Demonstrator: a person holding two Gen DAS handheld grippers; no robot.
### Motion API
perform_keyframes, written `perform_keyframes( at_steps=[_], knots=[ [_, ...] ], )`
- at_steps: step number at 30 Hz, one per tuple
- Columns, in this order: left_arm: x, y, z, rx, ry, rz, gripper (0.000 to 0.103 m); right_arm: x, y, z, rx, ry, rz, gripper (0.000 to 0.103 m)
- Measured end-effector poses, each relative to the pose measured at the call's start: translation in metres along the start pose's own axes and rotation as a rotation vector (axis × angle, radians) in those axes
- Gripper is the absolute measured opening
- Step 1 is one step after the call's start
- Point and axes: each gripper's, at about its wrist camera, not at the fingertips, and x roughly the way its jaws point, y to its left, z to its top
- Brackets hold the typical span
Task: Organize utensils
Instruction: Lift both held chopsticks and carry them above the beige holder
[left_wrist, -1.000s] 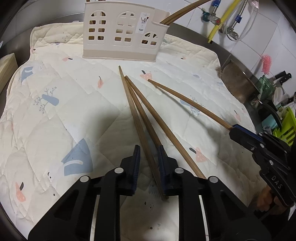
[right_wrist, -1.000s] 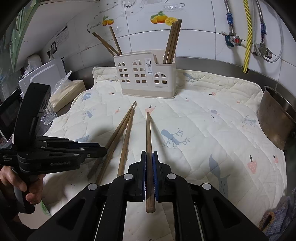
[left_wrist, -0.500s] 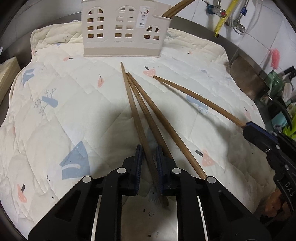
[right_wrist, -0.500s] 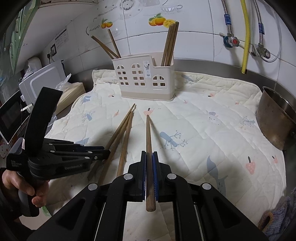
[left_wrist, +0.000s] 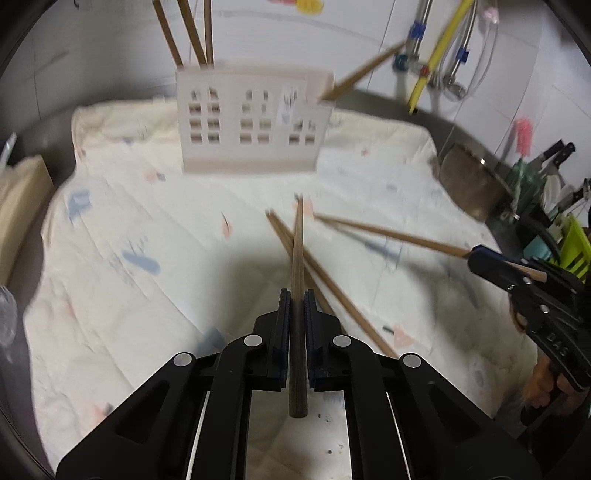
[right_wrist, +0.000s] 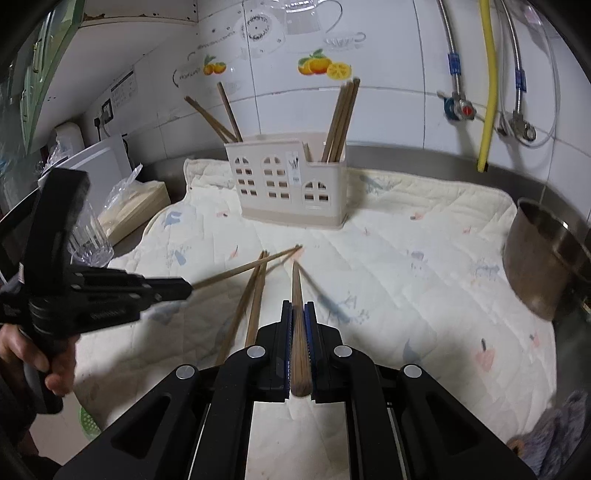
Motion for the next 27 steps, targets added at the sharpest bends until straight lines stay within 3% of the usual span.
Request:
perform_keyframes(
  at_steps=[13, 27],
  knots=[
    [-0.039, -0.004, 0.032, 0.082, -0.133, -0.017, 0.006, -0.007, 0.006, 0.048, -0.042, -0.060, 0.020, 0.006],
    [-0.074, -0.002, 0.112, 0.148, -0.244, -0.002, 0.005, -0.006, 0.007, 0.138, -0.104, -0.087, 0.067, 0.006]
  ],
)
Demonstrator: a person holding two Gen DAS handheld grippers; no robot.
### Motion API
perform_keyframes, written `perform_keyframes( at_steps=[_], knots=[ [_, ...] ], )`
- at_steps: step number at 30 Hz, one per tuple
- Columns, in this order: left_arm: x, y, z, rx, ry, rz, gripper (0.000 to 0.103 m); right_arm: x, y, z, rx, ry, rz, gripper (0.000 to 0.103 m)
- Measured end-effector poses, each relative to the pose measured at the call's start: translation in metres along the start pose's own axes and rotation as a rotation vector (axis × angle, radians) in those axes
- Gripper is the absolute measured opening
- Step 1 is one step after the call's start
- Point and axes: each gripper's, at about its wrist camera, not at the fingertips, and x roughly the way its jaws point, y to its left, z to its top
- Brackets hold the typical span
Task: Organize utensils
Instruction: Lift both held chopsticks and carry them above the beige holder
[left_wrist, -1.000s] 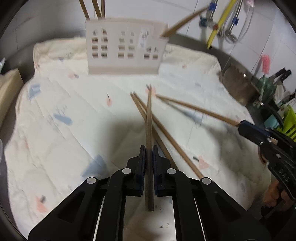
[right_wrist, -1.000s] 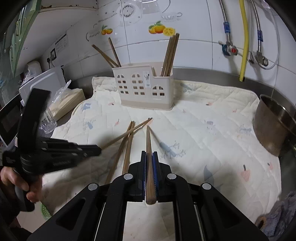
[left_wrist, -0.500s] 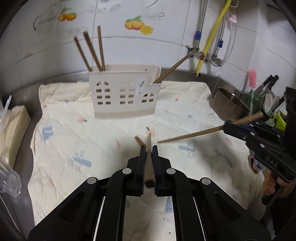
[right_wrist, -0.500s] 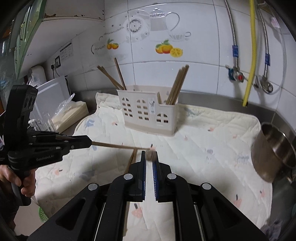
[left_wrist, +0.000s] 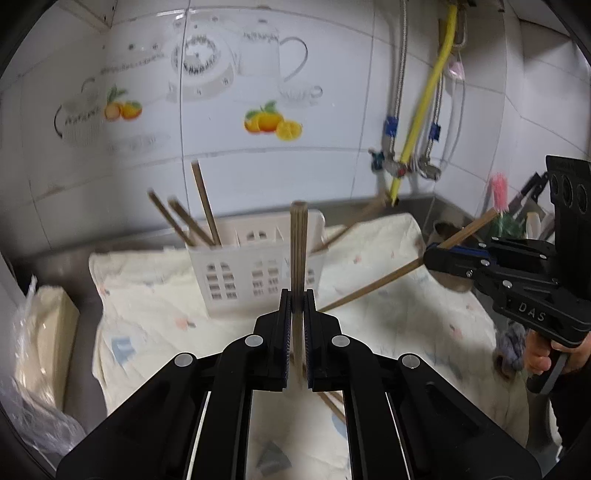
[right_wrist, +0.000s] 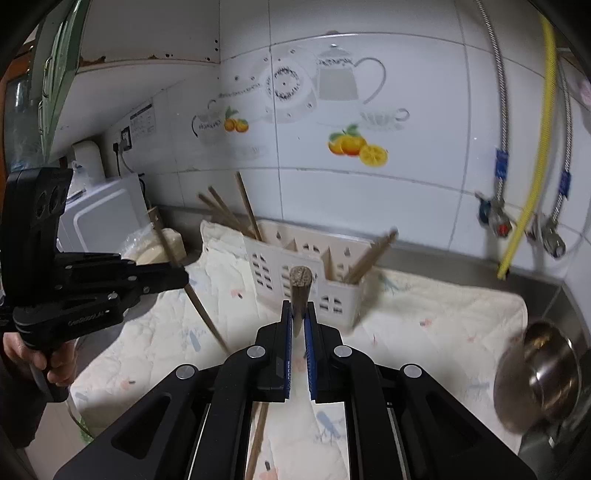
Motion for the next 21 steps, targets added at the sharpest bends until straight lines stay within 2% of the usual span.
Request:
perform_keyframes(
  at_steps=[4, 8, 13, 21],
  knots=[
    [-0.006, 0.003, 0.031, 0.027, -0.044, 0.017, 0.005, -0.001, -0.001, 0.025, -0.021, -0.019, -0.005, 0.006],
    [-0.016, 0.005, 0.072, 0.045, -0.127, 0.044, 0.005, -0.003, -0.009, 0.048, -0.022, -0.037, -0.010, 0.006],
    [-0.015, 0.011, 0.114, 0.059, -0.203, 0.122, 0.005, -0.002, -0.015, 0.070, -0.032, -0.053, -0.028, 0.006],
    [0.022, 0.034, 0.139, 0.002, -0.200, 0.154, 0.005, 0.011, -0.022, 0.086, -0.065, -0.039, -0.064, 0.006]
  ],
)
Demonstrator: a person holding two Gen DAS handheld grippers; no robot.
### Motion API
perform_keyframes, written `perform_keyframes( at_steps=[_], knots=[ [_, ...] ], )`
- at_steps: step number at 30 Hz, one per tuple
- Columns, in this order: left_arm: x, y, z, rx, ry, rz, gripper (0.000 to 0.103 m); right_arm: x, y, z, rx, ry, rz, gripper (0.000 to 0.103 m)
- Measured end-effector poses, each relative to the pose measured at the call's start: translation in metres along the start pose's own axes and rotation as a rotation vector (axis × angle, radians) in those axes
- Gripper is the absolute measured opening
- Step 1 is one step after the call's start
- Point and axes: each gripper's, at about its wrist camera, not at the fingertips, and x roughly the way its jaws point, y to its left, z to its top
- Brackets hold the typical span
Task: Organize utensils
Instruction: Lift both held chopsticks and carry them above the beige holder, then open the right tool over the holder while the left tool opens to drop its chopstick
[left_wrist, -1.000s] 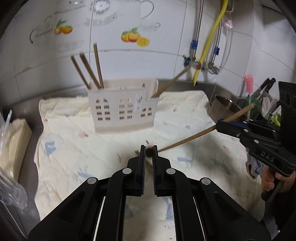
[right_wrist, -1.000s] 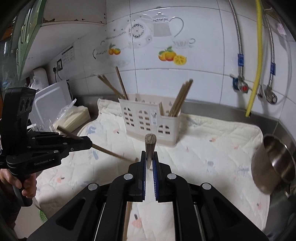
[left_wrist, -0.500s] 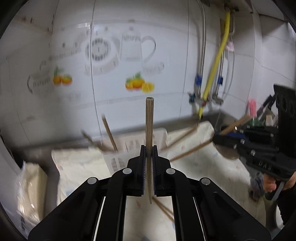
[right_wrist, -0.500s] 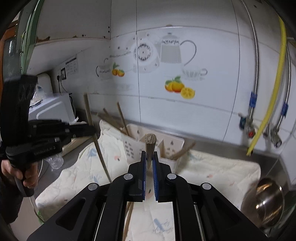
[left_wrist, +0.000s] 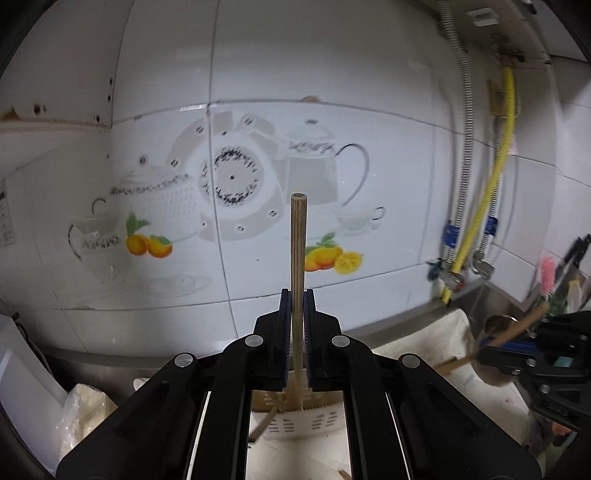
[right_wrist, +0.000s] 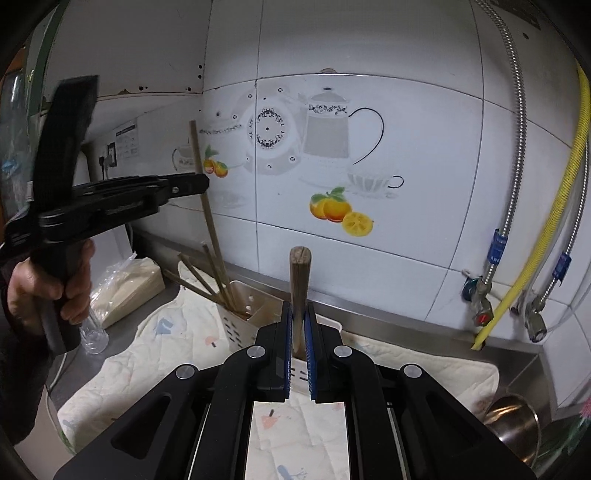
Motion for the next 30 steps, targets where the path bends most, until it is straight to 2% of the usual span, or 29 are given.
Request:
perform_keyframes(
  at_steps=[7, 14, 24, 27, 29, 30],
  knots=[
    [0.035, 0.015, -0.021, -0.042, 0.077, 0.013, 0.005, 0.018, -0.004, 0.003, 0.004, 0.019, -0.007, 0.006],
    [0.055, 0.024, -0.039, -0.051, 0.139, 0.011, 0.006, 0.050, -0.004, -0.003, 0.006, 0.089, -0.008, 0.006],
    [0.057, 0.024, -0.045, -0.044, 0.158, 0.009, 0.007, 0.074, -0.009, -0.015, 0.046, 0.123, 0.005, 0.007],
    [0.056, 0.023, -0.044, -0.052, 0.162, -0.004, 0.012, 0.077, -0.010, -0.017, 0.054, 0.125, 0.004, 0.007],
    [0.054, 0.023, -0.044, -0.054, 0.157, -0.003, 0.026, 0.076, -0.012, -0.017, 0.063, 0.119, 0.000, 0.008],
    [0.053, 0.023, -0.043, -0.054, 0.153, -0.003, 0.029, 0.076, -0.013, -0.018, 0.065, 0.116, -0.001, 0.008]
  ],
)
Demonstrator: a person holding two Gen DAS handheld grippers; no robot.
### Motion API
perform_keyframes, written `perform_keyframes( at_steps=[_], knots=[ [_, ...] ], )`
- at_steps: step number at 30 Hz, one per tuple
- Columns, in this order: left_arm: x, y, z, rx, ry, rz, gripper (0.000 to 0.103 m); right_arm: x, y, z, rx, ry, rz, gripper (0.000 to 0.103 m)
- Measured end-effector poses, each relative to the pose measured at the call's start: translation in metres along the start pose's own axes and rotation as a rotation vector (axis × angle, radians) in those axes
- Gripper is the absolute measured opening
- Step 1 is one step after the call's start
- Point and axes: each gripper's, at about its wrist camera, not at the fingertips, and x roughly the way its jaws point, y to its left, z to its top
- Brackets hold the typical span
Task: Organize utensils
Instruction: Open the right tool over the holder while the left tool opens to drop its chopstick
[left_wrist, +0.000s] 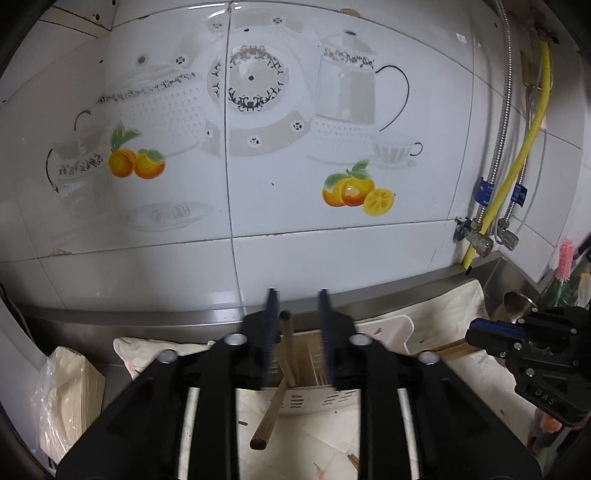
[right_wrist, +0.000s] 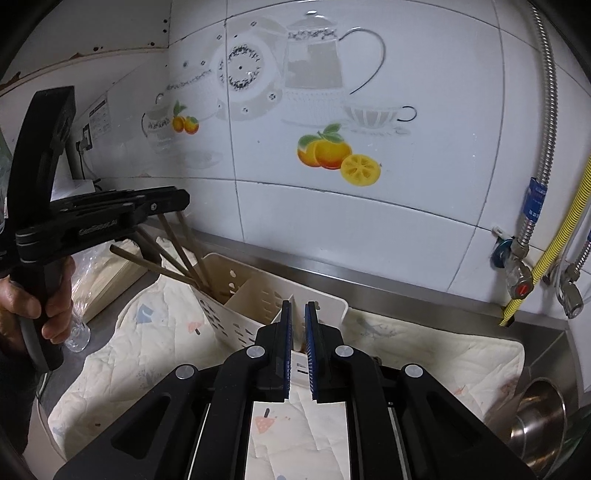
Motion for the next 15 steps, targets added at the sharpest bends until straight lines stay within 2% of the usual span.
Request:
perform_keyframes(
  at_steps=[3, 5, 7, 12, 15],
  knots=[
    [-0.006, -0.002, 0.001, 0.002, -0.010, -0.004, 0.030, -0.006, -0.002, 0.000, 0.006, -0.017, -0.008, 0.009],
    [-0.012, -0.003, 0.002, 0.002, -0.022, -0.001, 0.038, -0.014, -0.003, -0.001, 0.007, -0.034, -0.016, 0.014],
    [-0.022, -0.004, 0.003, 0.001, -0.042, -0.002, 0.042, -0.024, -0.003, -0.002, 0.004, -0.058, -0.029, 0.016],
    [-0.046, -0.008, -0.002, 0.013, -0.074, 0.011, 0.050, -0.051, 0.005, -0.015, 0.006, -0.100, -0.010, 0.017],
    [-0.061, -0.009, -0.011, 0.007, -0.089, 0.007, 0.060, -0.060, 0.012, -0.030, 0.000, -0.105, 0.000, 0.017]
  ],
)
